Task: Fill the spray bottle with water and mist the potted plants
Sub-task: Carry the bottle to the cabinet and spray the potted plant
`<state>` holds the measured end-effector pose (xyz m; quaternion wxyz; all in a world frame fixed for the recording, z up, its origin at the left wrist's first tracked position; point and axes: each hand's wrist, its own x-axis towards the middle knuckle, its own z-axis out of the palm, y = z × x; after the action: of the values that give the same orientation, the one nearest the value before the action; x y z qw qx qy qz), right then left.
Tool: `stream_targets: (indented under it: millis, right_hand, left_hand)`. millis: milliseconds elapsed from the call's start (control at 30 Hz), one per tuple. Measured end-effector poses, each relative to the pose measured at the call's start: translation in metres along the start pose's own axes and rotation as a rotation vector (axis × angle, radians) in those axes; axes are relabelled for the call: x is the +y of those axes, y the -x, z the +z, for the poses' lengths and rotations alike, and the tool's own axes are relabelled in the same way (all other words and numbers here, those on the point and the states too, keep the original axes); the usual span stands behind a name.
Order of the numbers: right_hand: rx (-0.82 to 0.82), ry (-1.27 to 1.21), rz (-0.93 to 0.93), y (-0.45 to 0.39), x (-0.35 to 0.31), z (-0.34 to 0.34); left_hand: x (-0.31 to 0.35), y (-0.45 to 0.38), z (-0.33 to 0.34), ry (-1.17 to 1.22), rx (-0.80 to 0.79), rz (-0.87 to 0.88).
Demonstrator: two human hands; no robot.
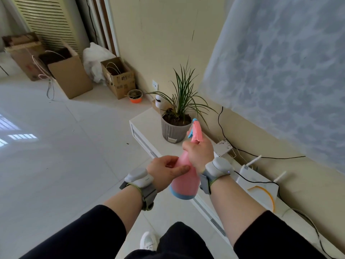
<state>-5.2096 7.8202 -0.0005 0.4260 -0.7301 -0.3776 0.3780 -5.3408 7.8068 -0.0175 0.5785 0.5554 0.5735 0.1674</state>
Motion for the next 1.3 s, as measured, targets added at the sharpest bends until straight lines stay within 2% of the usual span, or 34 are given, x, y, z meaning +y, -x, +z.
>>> stream_targets:
  millis: [67, 233, 400, 567, 800, 1033, 1100, 1200, 1300]
  right_hand:
    - [0.022, -0.012, 0.04, -0.025, -0.002, 0.009]
    - [-0.051, 0.004, 0.118, -0.093, -0.003, 0.023]
    - [-0.016, 0.006, 0.224, -0.155, 0.0, 0.038]
    - [-0.105, 0.068, 0.334, -0.226, 0.013, 0.045]
    - [-0.22, 0.198, 0.422, -0.274, 0.017, 0.054]
    - [-0.134, 0.143, 0.542, -0.303, 0.027, 0.073]
    - [-0.13, 0.154, 0.548, -0.307, 0.027, 0.075]
    - [-0.239, 0.292, 0.528, -0.315, 0.024, 0.079]
    - [-0.257, 0.357, 0.505, -0.318, 0.023, 0.083]
  left_hand:
    - [0.006, -0.024, -0.008, -0.005, -0.018, -0.021]
    - [0.022, -0.081, -0.019, -0.014, -0.041, -0.047]
    - [0.036, -0.13, -0.025, -0.005, -0.01, -0.097]
    - [0.043, -0.198, -0.022, -0.016, -0.014, -0.186]
    - [0.042, -0.252, -0.024, -0.086, -0.031, -0.273]
    - [0.042, -0.287, -0.033, -0.152, -0.062, -0.291]
    - [0.043, -0.291, -0.035, -0.149, -0.075, -0.286]
    - [0.041, -0.298, -0.04, -0.137, -0.094, -0.279]
    - [0.042, -0.303, -0.047, -0.156, -0.117, -0.27]
